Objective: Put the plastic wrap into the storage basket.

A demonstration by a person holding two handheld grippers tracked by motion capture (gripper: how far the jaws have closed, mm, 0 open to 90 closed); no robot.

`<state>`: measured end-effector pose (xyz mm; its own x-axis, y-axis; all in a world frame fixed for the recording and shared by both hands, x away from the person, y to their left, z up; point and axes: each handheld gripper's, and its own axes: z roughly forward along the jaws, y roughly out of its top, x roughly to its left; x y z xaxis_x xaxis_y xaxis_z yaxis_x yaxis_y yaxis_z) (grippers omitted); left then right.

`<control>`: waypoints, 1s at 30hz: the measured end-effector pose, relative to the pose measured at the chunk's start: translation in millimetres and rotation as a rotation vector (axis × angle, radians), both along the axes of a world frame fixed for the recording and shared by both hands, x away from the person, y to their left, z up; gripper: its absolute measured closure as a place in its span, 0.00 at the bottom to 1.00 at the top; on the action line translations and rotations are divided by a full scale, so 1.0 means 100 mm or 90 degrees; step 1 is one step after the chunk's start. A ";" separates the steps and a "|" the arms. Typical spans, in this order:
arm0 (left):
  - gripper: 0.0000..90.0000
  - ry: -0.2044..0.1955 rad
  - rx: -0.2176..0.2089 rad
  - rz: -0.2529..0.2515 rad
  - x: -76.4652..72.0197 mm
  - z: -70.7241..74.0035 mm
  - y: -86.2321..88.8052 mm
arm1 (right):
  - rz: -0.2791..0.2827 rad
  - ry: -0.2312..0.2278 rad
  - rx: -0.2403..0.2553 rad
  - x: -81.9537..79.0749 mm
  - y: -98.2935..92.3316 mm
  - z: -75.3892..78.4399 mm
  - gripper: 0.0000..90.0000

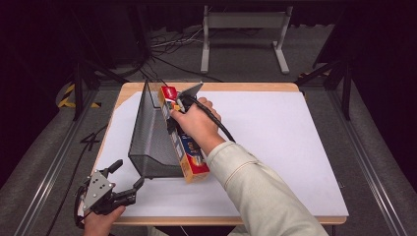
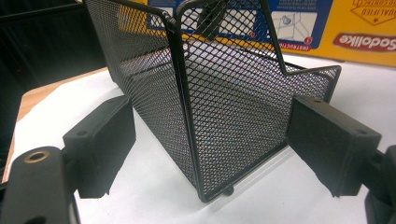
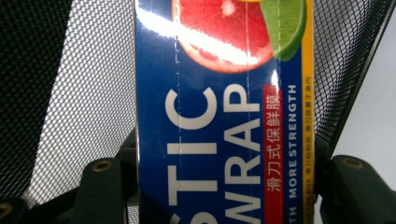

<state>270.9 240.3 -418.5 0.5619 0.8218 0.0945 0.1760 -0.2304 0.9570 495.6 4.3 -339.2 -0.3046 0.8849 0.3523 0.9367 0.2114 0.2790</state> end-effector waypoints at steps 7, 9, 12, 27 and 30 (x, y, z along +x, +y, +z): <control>0.19 0.001 0.002 0.003 0.00 0.00 0.00 | -0.008 0.008 -0.001 0.05 -0.01 -0.04 0.45; 0.19 0.003 0.000 0.004 0.00 -0.01 0.00 | -0.007 0.009 -0.005 0.06 -0.01 -0.06 0.45; 0.19 0.001 -0.006 0.005 -0.02 0.00 0.02 | -0.006 0.008 -0.017 0.06 0.01 -0.09 0.45; 0.19 0.000 -0.006 0.011 -0.07 0.00 0.06 | -0.004 0.013 -0.058 0.10 0.08 -0.20 0.45; 0.19 -0.002 -0.007 0.011 -0.07 0.00 0.06 | 0.002 0.013 -0.065 0.12 0.07 -0.22 0.45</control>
